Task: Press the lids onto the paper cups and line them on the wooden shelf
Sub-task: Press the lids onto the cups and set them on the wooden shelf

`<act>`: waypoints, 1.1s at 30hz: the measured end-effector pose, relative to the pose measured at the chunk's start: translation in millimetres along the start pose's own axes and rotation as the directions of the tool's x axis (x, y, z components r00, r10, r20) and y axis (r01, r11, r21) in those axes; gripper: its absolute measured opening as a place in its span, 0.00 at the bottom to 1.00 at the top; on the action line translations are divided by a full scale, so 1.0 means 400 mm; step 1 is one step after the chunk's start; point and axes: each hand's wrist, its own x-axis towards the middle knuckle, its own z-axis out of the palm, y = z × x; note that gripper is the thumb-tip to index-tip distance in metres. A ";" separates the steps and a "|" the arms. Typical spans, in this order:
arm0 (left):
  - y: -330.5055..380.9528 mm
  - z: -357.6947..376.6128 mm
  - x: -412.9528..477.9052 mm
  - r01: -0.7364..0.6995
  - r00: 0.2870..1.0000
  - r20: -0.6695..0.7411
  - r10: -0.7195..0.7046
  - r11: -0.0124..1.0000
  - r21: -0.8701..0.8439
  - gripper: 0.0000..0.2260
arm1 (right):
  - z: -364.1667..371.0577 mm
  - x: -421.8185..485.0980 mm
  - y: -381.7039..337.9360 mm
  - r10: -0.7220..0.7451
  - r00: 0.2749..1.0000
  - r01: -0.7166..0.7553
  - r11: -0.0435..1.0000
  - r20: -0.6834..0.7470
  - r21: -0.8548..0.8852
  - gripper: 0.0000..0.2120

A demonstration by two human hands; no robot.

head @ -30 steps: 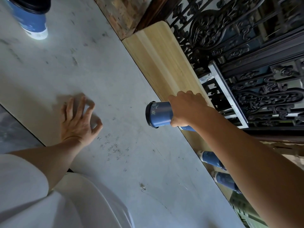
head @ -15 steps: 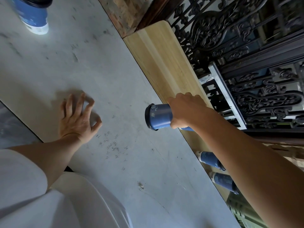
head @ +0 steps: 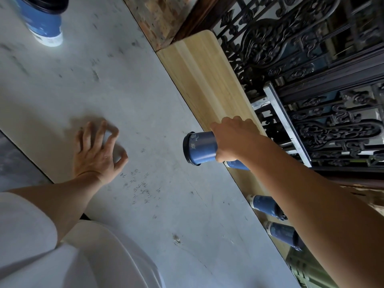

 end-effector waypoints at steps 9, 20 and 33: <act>0.000 -0.001 -0.002 0.009 1.000 -0.005 -0.009 1.000 -0.025 0.34 | 0.004 0.001 0.010 0.012 1.000 -0.012 1.000 0.001 0.002 0.25; -0.001 -0.004 -0.004 0.010 1.000 -0.002 -0.010 0.999 -0.038 0.35 | 0.007 0.001 0.019 0.031 0.999 -0.032 0.999 0.008 0.012 0.27; 0.002 -0.005 -0.005 0.014 1.000 0.003 -0.014 1.000 -0.027 0.34 | 0.025 0.029 0.025 0.054 0.998 -0.052 0.996 0.026 -0.068 0.25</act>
